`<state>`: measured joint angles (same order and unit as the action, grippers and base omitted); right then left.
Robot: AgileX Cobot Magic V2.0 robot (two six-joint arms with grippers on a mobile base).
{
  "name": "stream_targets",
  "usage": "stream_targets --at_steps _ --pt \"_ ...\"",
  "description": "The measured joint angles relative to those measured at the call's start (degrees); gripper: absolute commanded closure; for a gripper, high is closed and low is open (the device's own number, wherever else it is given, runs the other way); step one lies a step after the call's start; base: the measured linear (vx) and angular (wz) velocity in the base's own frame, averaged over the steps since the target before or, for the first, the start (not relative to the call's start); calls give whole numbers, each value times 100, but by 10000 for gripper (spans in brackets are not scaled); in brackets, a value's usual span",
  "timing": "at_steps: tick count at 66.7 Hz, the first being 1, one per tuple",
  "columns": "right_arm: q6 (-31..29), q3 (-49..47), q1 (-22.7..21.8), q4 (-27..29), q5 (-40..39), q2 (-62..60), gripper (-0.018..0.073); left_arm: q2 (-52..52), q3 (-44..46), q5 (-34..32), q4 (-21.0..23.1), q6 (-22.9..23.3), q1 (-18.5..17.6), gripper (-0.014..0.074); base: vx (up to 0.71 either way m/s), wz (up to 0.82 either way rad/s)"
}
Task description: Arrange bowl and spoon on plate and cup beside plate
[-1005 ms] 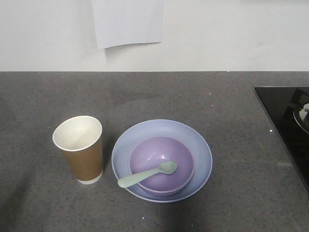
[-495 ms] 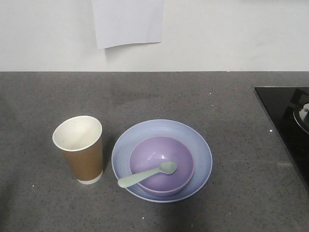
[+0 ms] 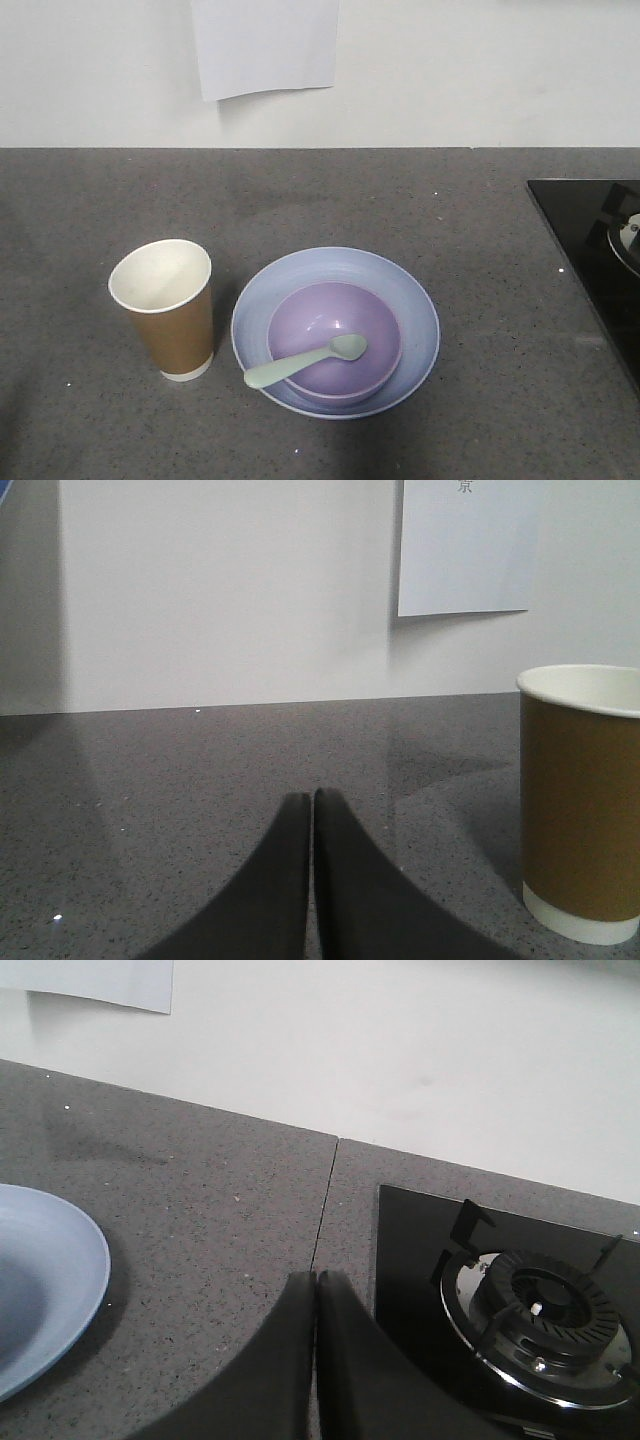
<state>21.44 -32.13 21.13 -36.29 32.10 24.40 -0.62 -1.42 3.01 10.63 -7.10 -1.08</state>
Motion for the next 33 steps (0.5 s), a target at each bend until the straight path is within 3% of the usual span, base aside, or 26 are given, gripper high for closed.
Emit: stream_targets --at_steps 17,33 --pt "0 0 0 0 5 0 564 0 0 25 -730 710 0 603 0 0" --pt "0 0 0 0 5 0 564 0 0 25 -841 923 0 603 0 0"
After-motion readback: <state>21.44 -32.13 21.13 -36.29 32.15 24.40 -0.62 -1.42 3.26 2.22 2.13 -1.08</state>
